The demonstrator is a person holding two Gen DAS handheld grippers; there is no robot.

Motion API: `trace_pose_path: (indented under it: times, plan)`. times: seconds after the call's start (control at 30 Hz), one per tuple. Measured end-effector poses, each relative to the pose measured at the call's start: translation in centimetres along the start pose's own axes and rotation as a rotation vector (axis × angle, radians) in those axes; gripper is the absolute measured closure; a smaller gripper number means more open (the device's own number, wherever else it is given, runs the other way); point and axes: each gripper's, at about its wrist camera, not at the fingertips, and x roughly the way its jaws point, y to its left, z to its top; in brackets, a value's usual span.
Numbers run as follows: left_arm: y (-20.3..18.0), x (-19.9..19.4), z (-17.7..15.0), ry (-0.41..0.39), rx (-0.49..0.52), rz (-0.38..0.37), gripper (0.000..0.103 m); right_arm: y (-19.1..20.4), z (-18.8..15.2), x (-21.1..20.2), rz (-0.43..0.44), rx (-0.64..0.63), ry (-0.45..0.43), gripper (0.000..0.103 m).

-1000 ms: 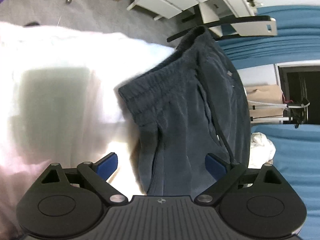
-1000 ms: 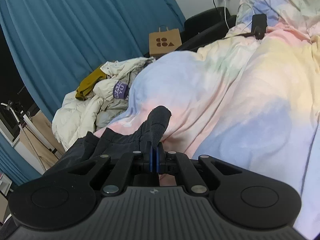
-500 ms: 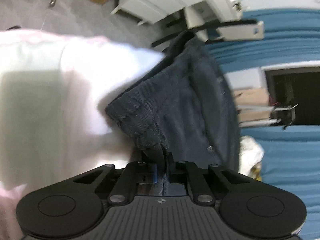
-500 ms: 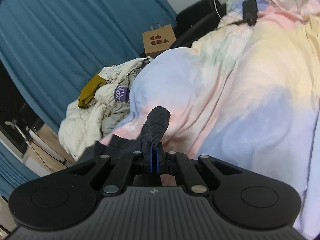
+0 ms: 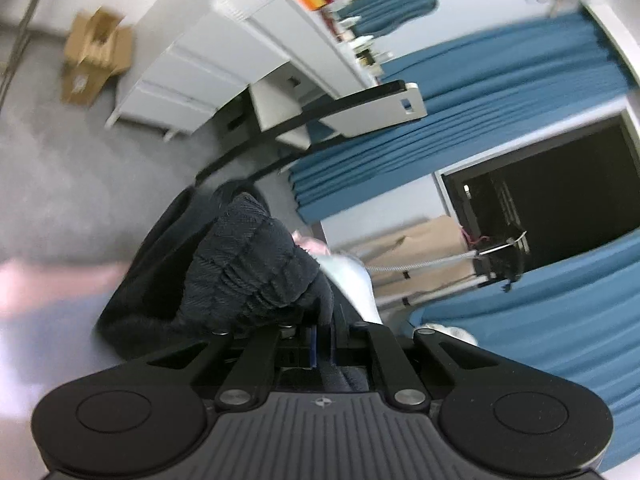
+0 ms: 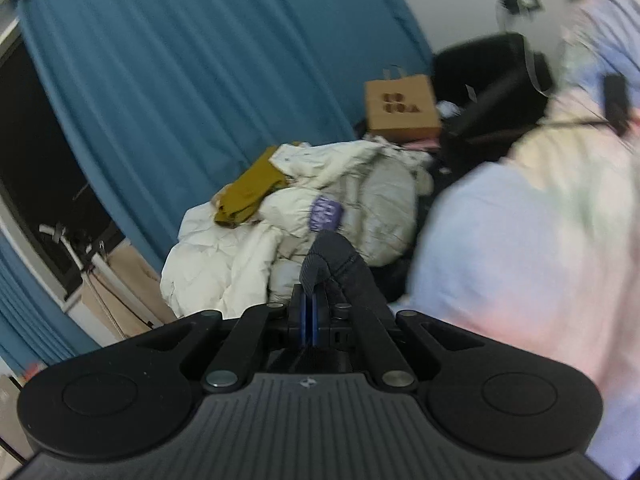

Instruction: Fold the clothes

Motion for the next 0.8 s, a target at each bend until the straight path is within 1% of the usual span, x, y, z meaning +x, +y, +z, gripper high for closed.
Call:
trace_pose_path:
  times: [0.07, 0.17, 0.3, 0.4, 0.47, 0.53, 0.6, 0.67, 0.73, 0.8]
  plan:
    - [-1.5, 4.9, 1.6, -0.012, 0.047, 0.032, 0.097, 2.9, 0.1, 2.9, -0.019, -0.056, 0.015, 0.100]
    - [-2.5, 11.7, 3.5, 0.002, 0.069, 0.092, 0.097, 7.0, -0.8, 8.6, -0.053, -0.121, 0.058, 0.100]
    - [-1.9, 19.7, 5.0, 0.044, 0.070, 0.180, 0.097, 11.3, -4.6, 16.9, -0.105, -0.212, 0.126, 0.100]
    - [-0.8, 24.0, 5.8, 0.088, 0.073, 0.229, 0.096, 12.4, -7.4, 21.7, -0.151, -0.255, 0.178, 0.100]
    - [-0.2, 25.5, 5.9, 0.112, 0.065, 0.243, 0.095, 12.7, -9.1, 24.4, -0.179, -0.280, 0.217, 0.099]
    - [0.4, 26.8, 6.0, 0.136, 0.054, 0.250, 0.094, 12.2, -10.7, 26.0, -0.186, -0.286, 0.253, 0.098]
    - [0.9, 26.9, 6.2, 0.152, 0.049, 0.240, 0.093, 11.7, -11.6, 26.7, -0.184, -0.293, 0.281, 0.095]
    - [1.4, 26.4, 6.5, 0.164, 0.058, 0.215, 0.085, 11.1, -11.9, 26.6, -0.167, -0.278, 0.302, 0.093]
    - [1.5, 25.3, 6.5, 0.162, 0.072, 0.175, 0.082, 10.8, -11.4, 25.7, -0.149, -0.280, 0.304, 0.092]
    - [1.1, 23.7, 6.2, 0.140, 0.094, 0.142, 0.069, 10.8, -10.6, 23.8, -0.123, -0.293, 0.292, 0.092]
